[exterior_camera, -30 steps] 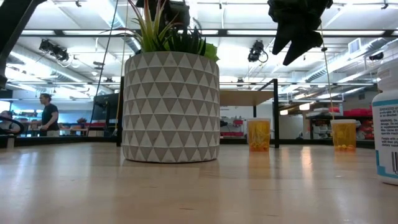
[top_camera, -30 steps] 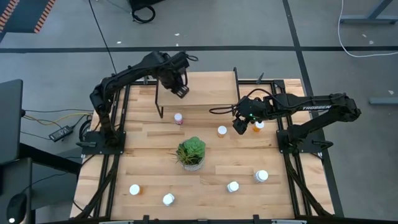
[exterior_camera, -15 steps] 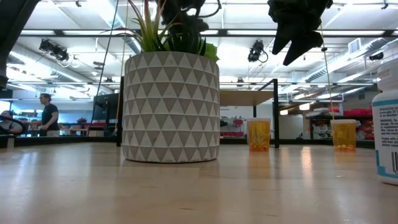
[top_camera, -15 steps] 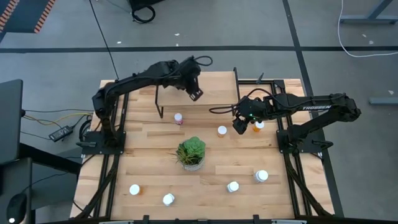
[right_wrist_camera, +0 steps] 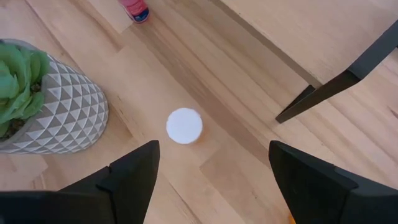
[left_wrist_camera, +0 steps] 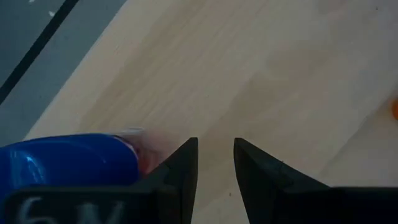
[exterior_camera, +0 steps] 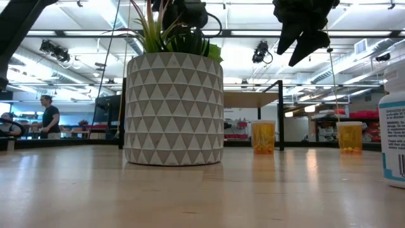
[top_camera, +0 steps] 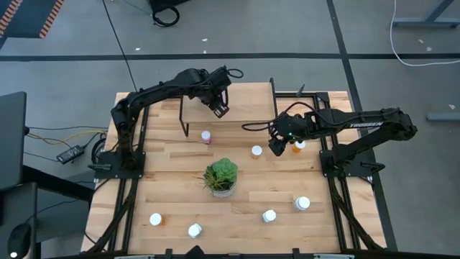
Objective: Pick and place medicine bottles onto shelf by color
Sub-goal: Put the blue pill bottle on the shelf
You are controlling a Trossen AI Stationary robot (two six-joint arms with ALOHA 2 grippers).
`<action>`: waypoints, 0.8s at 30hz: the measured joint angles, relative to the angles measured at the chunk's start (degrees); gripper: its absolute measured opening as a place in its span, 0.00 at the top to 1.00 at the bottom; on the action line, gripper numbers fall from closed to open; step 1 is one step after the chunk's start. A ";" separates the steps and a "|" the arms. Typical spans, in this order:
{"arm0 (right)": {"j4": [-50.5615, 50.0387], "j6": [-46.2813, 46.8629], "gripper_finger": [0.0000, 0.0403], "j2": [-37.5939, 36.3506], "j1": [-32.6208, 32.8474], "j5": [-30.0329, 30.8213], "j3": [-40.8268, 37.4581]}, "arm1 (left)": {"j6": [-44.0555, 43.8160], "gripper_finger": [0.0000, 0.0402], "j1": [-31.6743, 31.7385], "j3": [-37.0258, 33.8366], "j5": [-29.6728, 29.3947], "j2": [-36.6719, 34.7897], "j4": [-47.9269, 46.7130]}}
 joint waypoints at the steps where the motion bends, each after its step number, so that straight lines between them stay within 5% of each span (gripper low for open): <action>1: 0.02 0.00 0.23 0.00 0.00 0.03 0.00 | 0.01 0.73 0.14 0.00 -0.01 0.00 -0.58; 24: 0.02 -1.16 0.23 0.00 -0.02 0.37 0.00 | -0.12 0.73 3.05 0.00 -5.03 0.00 -13.82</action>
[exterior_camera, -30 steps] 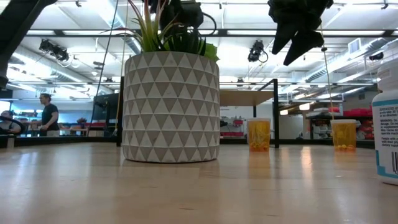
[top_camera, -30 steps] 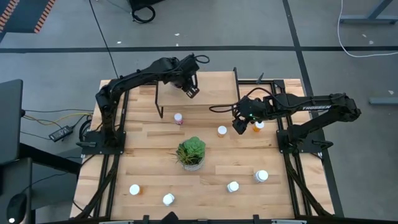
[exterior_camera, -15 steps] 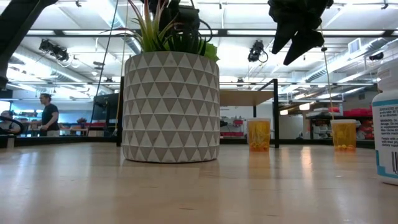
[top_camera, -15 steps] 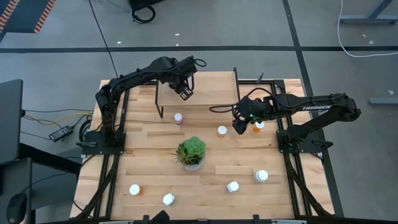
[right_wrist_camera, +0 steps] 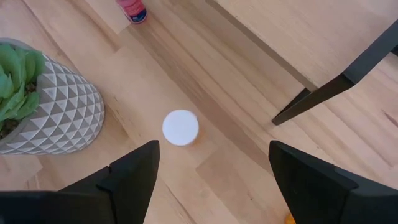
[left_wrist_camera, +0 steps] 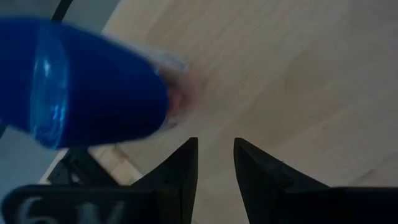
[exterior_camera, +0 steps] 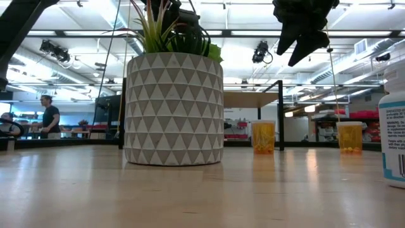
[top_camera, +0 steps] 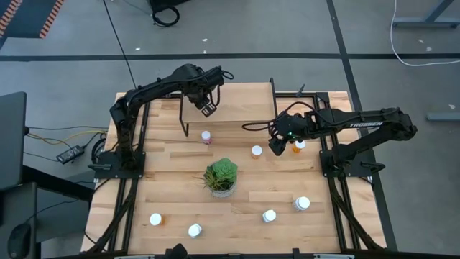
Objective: Pick and place medicine bottles onto shelf by color
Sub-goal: Put the blue pill bottle on the shelf
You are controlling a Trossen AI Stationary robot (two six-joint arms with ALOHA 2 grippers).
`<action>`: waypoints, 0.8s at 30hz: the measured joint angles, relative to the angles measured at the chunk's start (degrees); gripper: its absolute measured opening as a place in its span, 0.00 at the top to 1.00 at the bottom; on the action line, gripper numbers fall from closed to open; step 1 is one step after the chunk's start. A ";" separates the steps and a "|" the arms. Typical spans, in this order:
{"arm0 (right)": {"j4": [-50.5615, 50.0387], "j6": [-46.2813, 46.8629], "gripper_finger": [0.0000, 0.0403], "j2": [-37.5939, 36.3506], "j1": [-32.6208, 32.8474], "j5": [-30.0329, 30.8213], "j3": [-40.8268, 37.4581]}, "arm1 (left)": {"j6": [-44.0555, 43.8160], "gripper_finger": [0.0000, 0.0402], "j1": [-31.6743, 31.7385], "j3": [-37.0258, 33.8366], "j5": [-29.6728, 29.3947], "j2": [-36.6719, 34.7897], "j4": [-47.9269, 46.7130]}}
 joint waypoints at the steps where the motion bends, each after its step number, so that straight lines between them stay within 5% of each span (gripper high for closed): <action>1: 0.00 -0.07 0.23 0.00 0.00 -0.02 0.00 | -0.13 0.73 0.02 0.00 -0.24 0.00 -0.77; 9: 0.00 -0.39 0.23 0.00 0.00 0.00 0.00 | -1.68 0.73 -1.89 0.00 2.47 -1.10 3.50; 18: 0.02 -0.04 0.23 0.00 0.00 -0.02 0.00 | 19.26 0.73 -5.58 0.00 -1.55 -2.13 21.22; 24: 0.23 3.77 0.23 0.00 0.02 0.46 0.00 | 20.13 0.73 -1.15 0.02 -3.08 -1.90 19.78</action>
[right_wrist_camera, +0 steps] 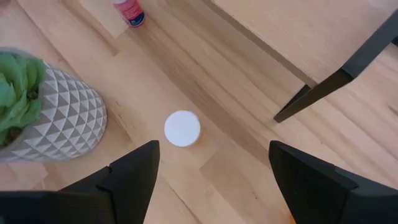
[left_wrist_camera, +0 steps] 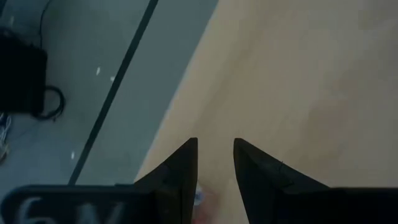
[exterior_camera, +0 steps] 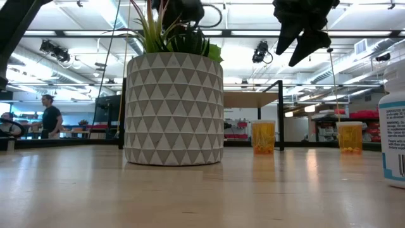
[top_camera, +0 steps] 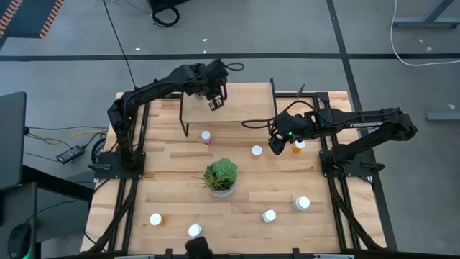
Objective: Pick and place medicine bottles onto shelf by color
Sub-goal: Put the blue pill bottle on the shelf, then put the bottom orange pill bottle on the shelf
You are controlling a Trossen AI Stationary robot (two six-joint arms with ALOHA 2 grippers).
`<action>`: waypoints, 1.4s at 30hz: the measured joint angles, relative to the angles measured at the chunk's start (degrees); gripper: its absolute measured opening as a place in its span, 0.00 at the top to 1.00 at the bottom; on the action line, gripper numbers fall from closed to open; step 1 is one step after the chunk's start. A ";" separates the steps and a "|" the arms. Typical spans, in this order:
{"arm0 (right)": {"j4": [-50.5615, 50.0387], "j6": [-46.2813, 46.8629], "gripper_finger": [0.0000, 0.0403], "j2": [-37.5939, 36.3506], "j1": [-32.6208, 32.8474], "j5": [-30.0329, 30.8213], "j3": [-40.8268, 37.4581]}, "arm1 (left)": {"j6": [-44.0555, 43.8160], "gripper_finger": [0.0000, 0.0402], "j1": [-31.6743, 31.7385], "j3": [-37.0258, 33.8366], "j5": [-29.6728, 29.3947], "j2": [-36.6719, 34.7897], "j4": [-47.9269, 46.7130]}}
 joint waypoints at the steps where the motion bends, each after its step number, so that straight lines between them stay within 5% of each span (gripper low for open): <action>1: 0.30 0.93 0.23 0.00 0.00 0.43 0.02 | 0.05 0.73 0.60 0.00 -0.02 0.01 -0.62; 31: 2.34 2.92 0.23 0.00 -0.02 1.02 0.00 | -1.43 0.73 1.76 0.00 -3.34 0.04 -12.58; 42: 2.33 0.44 0.23 0.00 -0.01 2.72 0.00 | -7.33 0.72 -0.10 0.00 -0.09 -0.55 -16.20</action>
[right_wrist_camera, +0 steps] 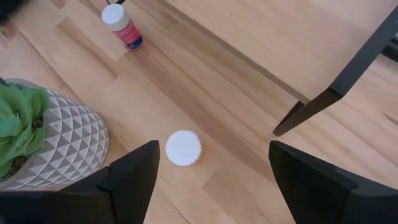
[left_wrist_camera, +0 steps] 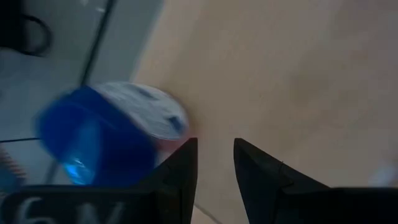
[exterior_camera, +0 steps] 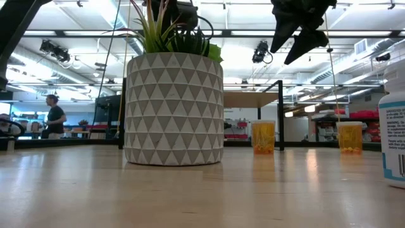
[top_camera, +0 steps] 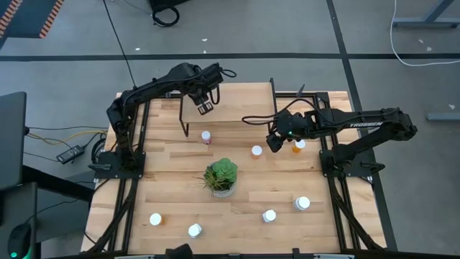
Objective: Pick and place medicine bottles onto shelf by color
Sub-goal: Put the bottom orange pill bottle on the shelf
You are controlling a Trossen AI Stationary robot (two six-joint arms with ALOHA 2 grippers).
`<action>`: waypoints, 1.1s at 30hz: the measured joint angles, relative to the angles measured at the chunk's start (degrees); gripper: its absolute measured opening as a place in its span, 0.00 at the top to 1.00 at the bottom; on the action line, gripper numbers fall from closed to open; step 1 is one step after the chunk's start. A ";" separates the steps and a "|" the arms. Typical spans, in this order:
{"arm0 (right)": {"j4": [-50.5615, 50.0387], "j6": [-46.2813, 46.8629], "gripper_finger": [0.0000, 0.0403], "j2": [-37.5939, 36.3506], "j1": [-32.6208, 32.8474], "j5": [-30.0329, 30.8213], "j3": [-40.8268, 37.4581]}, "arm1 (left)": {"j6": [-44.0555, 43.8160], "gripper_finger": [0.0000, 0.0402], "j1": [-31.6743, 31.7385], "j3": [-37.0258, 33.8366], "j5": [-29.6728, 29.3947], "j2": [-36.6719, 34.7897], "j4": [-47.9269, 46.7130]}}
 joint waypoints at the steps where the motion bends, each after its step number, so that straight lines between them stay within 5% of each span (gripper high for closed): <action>1: 0.00 -0.15 0.23 0.00 0.01 0.01 0.00 | -0.83 0.72 -0.57 -0.02 1.32 -0.35 -0.75; 14: -0.01 -1.10 0.23 0.01 0.01 -0.07 0.00 | -17.42 0.49 -14.10 0.00 19.19 -7.81 -10.29; 25: -0.02 -5.07 0.23 0.02 0.01 -0.45 0.00 | -25.98 0.27 -27.99 -0.28 22.08 -9.44 -13.99; 33: -0.02 -4.64 0.23 0.02 0.41 -2.20 0.00 | -40.84 0.25 -35.75 -14.09 27.09 -18.55 -14.03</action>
